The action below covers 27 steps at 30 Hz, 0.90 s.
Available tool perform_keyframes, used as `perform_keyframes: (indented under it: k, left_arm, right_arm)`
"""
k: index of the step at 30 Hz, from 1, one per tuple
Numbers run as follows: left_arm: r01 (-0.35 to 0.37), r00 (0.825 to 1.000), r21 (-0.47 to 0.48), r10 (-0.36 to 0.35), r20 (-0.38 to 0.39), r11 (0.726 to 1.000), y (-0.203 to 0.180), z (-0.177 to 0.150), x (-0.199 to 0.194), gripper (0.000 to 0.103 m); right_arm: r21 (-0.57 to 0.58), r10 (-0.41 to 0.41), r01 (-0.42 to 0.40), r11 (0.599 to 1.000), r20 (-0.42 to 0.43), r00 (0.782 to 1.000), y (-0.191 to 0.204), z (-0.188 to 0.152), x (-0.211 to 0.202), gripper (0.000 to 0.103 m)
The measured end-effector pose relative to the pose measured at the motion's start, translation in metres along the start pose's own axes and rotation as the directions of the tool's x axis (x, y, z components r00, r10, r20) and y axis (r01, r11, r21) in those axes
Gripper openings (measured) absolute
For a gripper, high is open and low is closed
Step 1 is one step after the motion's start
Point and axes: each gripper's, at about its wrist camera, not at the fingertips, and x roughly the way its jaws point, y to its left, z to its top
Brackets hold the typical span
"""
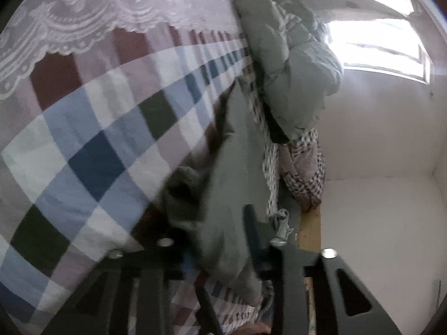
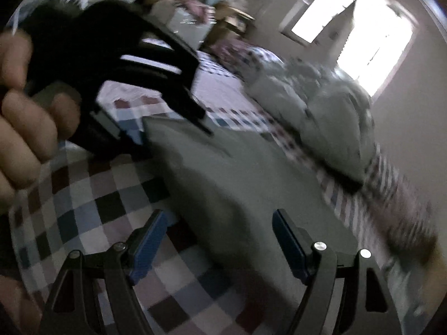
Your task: Fold clothes
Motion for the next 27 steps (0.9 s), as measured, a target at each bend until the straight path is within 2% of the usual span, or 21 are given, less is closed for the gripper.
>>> perform_keyframes:
  k: [1, 2, 8, 15, 16, 17, 18, 20, 22, 24, 27]
  left_arm:
    - [0.005, 1.0, -0.008, -0.005, -0.004, 1.0, 0.001, 0.0, -0.001, 0.015]
    - [0.015, 1.0, -0.006, -0.015, -0.007, 1.0, 0.0, 0.0, -0.002, 0.011]
    - [0.076, 0.997, 0.023, -0.075, -0.031, 0.997, -0.011, 0.005, -0.012, 0.011]
    - [0.098, 0.995, 0.021, -0.097, -0.036, 0.995, -0.012, 0.01, -0.019, 0.011]
    - [0.093, 0.995, 0.015, -0.093, -0.037, 0.996, -0.01, 0.01, -0.019, 0.011]
    - [0.09, 0.995, 0.008, -0.089, -0.037, 0.996, -0.009, 0.01, -0.018, 0.011]
    - [0.092, 0.995, -0.003, -0.092, -0.032, 0.996, -0.006, 0.01, -0.019, 0.012]
    - [0.099, 0.995, -0.03, -0.1, -0.026, 0.995, -0.001, 0.01, -0.018, 0.023]
    - [0.113, 0.993, -0.053, -0.114, -0.019, 0.992, 0.002, 0.009, -0.017, 0.05]
    - [0.131, 0.991, -0.055, -0.133, -0.023, 0.99, 0.001, 0.008, -0.015, 0.059]
    - [0.138, 0.989, -0.066, -0.141, -0.038, 0.988, 0.0, 0.007, -0.008, 0.061]
  right_arm:
    - [-0.035, -0.009, 0.009, 0.999, 0.005, 1.0, 0.005, 0.003, 0.003, 0.081]
    - [-0.06, -0.014, 0.015, 0.998, 0.009, 1.0, 0.009, 0.006, 0.006, 0.081]
    - [-0.193, -0.045, 0.051, 0.98, 0.033, 0.998, 0.032, 0.022, 0.026, 0.081]
    - [-0.221, -0.075, 0.078, 0.972, 0.02, 0.997, 0.03, 0.023, 0.041, 0.079]
    - [-0.224, -0.077, 0.079, 0.971, 0.015, 0.997, 0.029, 0.023, 0.043, 0.068]
    - [-0.227, -0.083, 0.082, 0.97, 0.001, 0.997, 0.029, 0.023, 0.045, 0.033]
    - [-0.23, -0.09, 0.084, 0.97, -0.012, 0.996, 0.028, 0.024, 0.048, 0.015]
    - [-0.205, -0.063, 0.056, 0.977, -0.026, 0.998, 0.025, 0.025, 0.048, 0.013]
    - [-0.162, -0.042, 0.038, 0.986, -0.025, 0.999, 0.017, 0.027, 0.045, 0.012]
    - [-0.149, -0.041, 0.038, 0.988, -0.019, 0.999, 0.013, 0.029, 0.043, 0.012]
    - [-0.143, -0.037, 0.034, 0.989, -0.016, 0.999, 0.007, 0.033, 0.043, 0.012]
